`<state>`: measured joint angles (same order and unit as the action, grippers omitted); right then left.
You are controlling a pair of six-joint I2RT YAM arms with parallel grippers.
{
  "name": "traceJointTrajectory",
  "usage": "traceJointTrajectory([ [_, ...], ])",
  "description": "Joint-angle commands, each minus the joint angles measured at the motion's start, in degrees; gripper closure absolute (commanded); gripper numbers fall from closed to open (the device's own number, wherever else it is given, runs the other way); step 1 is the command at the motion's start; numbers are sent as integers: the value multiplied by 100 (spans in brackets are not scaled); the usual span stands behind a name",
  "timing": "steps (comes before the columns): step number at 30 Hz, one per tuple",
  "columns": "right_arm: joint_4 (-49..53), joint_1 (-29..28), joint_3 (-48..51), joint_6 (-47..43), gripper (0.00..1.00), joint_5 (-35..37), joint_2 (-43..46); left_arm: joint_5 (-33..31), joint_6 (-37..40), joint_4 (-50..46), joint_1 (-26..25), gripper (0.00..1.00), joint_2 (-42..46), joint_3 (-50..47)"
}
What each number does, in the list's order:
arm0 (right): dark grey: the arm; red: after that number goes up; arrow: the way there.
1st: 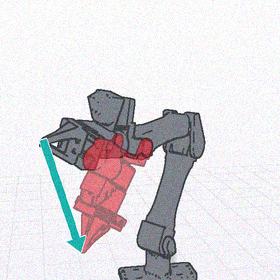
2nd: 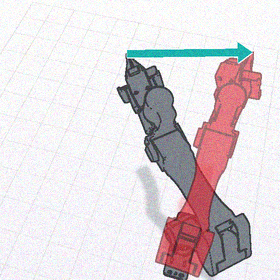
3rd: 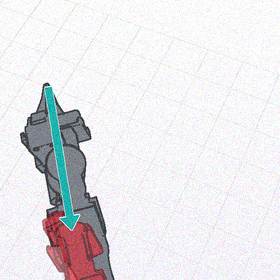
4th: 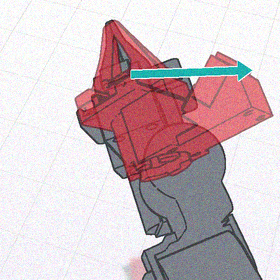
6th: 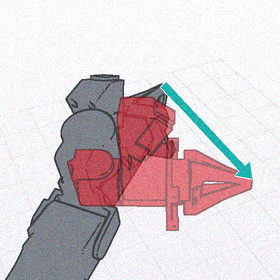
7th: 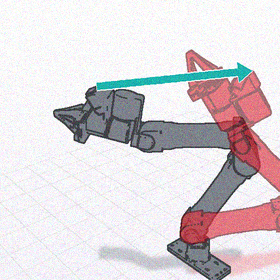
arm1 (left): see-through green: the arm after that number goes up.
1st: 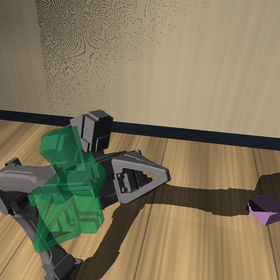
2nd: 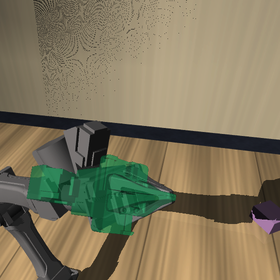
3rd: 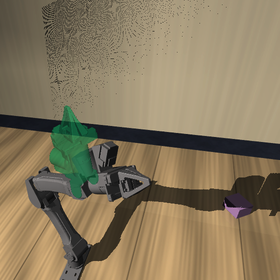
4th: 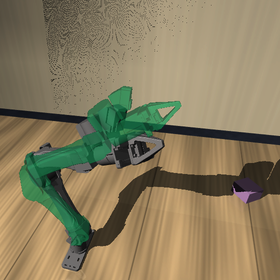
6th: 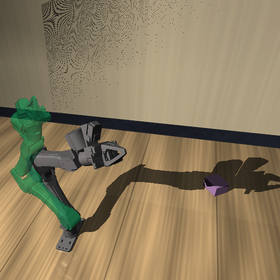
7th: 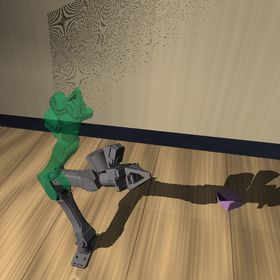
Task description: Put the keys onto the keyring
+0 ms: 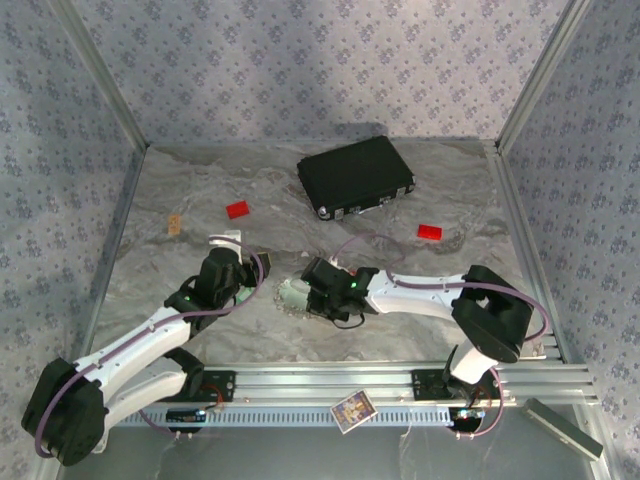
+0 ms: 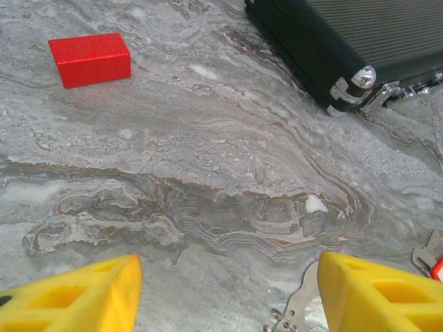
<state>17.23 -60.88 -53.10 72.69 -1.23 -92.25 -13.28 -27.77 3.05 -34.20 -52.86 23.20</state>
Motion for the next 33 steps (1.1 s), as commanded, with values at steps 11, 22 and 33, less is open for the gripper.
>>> traceJointTrajectory([
  [11,140,35,116,516,83,30,-156,32,-62,11,23,33,136,68],
  [22,148,80,14,420,85,-50,-325,24,-54,12,22,33,141,71],
  [33,-21,85,-60,320,85,-163,-406,15,-44,-6,23,33,153,74],
])
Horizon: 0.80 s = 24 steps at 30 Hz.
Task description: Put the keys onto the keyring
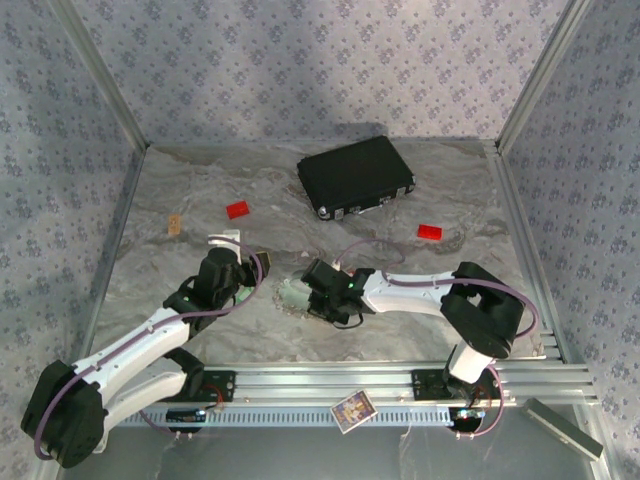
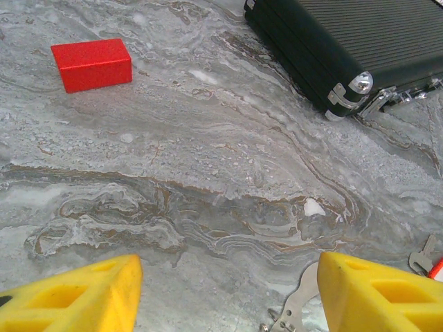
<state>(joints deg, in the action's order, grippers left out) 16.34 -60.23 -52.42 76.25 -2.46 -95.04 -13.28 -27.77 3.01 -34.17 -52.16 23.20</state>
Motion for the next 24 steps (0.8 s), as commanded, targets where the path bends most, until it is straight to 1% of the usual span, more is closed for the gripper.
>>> traceJointTrajectory([
  [1,71,22,-136,-41,84,-38,-122,15,-51,-2,16,33,83,71],
  [12,256,12,-263,-104,82,87,-62,26,-44,24,16,33,56,66],
  [24,45,35,-150,94,84,-82,-202,16,-44,23,17,33,57,70],
])
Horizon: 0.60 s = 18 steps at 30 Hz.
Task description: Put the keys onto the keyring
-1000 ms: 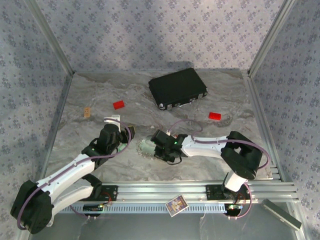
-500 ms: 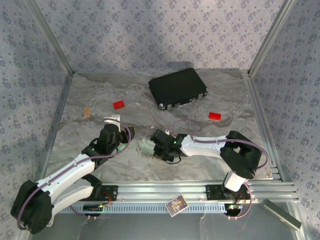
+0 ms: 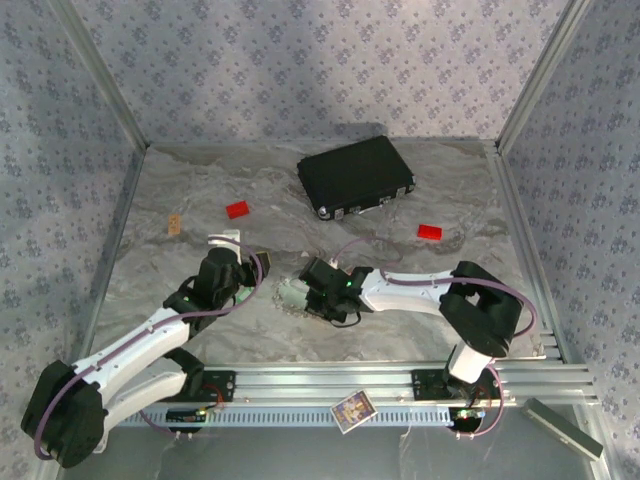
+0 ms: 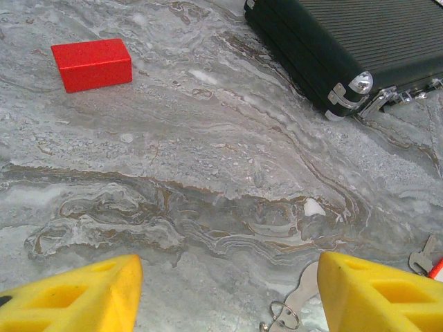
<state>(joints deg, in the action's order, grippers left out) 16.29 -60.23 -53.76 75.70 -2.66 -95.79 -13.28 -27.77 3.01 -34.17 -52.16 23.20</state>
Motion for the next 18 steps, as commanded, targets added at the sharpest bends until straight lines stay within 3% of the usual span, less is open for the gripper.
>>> traceJointTrajectory([
  [1,48,29,-19,160,84,-68,-141,12,-44,19,17,33,57,70],
  [13,-152,55,-56,184,85,-134,-283,5,-36,16,16,33,57,71],
  [18,-197,81,-124,182,93,-104,-331,4,-21,16,18,33,33,79],
])
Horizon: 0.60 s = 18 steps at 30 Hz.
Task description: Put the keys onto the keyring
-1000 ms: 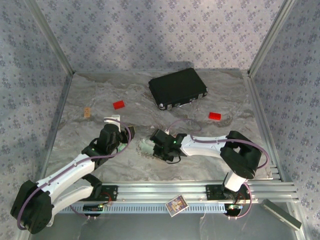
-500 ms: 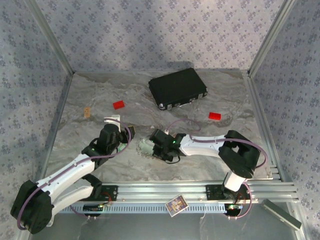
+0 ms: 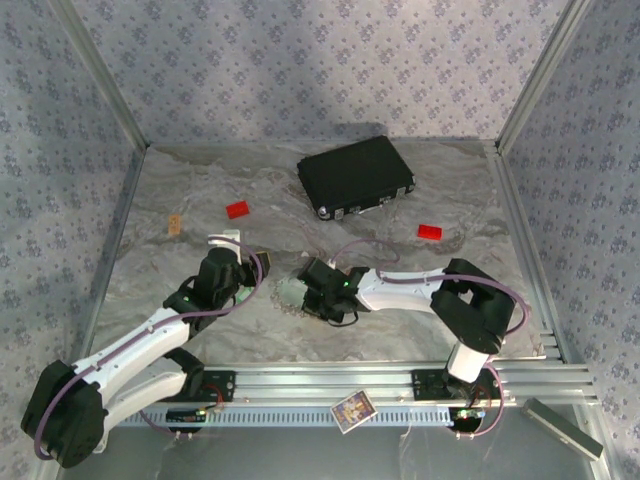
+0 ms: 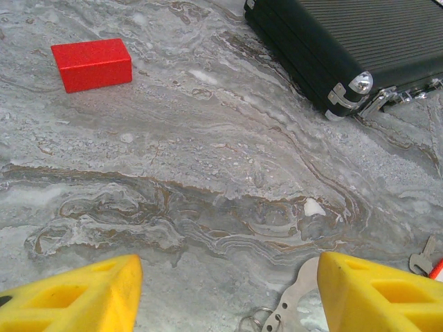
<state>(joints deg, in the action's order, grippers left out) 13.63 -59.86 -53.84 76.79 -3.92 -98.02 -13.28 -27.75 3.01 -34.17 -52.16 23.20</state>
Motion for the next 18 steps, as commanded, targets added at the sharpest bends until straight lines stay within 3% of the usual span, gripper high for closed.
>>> traceJointTrajectory([
  [1,70,41,-109,68,95,23,-122,-7,-20,9,21,33,47,80],
  [9,331,73,-110,-287,100,47,20,-18,-7,7,21,33,48,79],
  [18,1868,69,-307,-1633,100,563,499,-10,2,3,18,33,22,88],
])
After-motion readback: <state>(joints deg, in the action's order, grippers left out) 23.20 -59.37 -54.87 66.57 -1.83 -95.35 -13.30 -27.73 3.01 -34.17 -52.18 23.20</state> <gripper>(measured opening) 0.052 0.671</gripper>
